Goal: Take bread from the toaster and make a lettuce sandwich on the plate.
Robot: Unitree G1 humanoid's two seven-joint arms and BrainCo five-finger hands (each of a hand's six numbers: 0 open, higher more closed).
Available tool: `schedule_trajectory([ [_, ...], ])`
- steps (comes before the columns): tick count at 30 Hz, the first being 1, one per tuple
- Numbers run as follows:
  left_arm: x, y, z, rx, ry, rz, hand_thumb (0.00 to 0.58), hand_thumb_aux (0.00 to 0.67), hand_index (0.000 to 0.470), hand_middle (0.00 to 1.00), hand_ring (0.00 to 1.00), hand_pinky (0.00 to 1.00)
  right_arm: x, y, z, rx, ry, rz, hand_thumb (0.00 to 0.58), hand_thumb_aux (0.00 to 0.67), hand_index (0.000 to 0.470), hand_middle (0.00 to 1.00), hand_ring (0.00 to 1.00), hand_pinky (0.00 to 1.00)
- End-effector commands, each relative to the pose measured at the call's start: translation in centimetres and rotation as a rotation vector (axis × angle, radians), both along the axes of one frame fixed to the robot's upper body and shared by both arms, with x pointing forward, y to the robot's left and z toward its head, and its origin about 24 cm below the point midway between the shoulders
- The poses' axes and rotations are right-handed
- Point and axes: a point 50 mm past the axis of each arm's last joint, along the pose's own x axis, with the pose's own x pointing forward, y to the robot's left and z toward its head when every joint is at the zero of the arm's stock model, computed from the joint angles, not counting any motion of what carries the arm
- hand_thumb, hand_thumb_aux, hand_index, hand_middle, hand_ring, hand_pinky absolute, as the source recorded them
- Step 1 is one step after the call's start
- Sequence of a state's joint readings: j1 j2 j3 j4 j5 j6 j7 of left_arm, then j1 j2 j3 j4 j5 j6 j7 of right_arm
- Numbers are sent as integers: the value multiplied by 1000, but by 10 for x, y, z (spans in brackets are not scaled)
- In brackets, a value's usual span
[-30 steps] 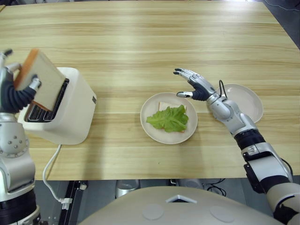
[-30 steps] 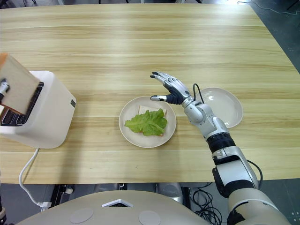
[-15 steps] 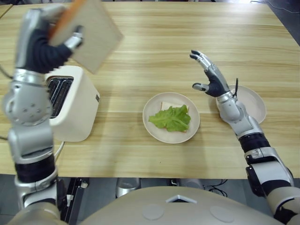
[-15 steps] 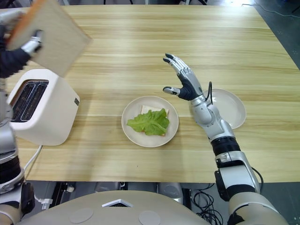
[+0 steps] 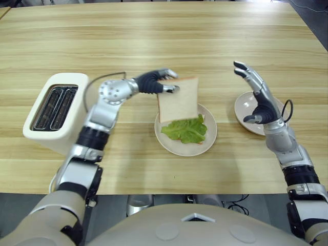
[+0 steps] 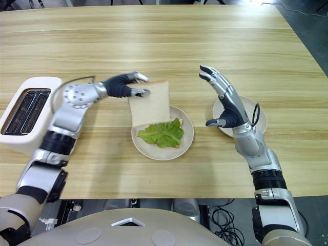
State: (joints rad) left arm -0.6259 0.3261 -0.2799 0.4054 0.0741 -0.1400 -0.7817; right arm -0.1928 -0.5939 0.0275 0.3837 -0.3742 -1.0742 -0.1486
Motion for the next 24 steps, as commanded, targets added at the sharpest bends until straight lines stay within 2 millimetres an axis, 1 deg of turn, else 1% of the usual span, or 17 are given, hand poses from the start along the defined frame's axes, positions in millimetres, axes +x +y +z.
schedule_trajectory([
  [1,8,-9,-22,27,151,-59,580,670,460,1000,1000,1000,-6,12,-16,-94,77,91,0,0,0,0,0,0],
  [3,13,-13,-28,13,211,-66,580,670,460,1000,1000,1000,-8,17,-23,-133,105,124,0,0,0,0,0,0],
  [6,18,-16,-40,63,247,-47,580,670,460,1000,1000,1000,-10,23,-30,-160,137,156,0,0,0,0,0,0],
  [10,21,-21,-48,58,311,-46,580,670,460,1000,1000,1000,-11,25,-37,-178,162,160,0,0,0,0,0,0],
  [20,13,-34,-66,69,368,-69,580,670,460,1000,1000,1000,-16,31,-48,-260,205,192,0,0,0,0,0,0],
  [24,11,-41,-68,65,374,-78,580,670,460,1000,1000,1000,-17,34,-51,-280,213,208,0,0,0,0,0,0],
])
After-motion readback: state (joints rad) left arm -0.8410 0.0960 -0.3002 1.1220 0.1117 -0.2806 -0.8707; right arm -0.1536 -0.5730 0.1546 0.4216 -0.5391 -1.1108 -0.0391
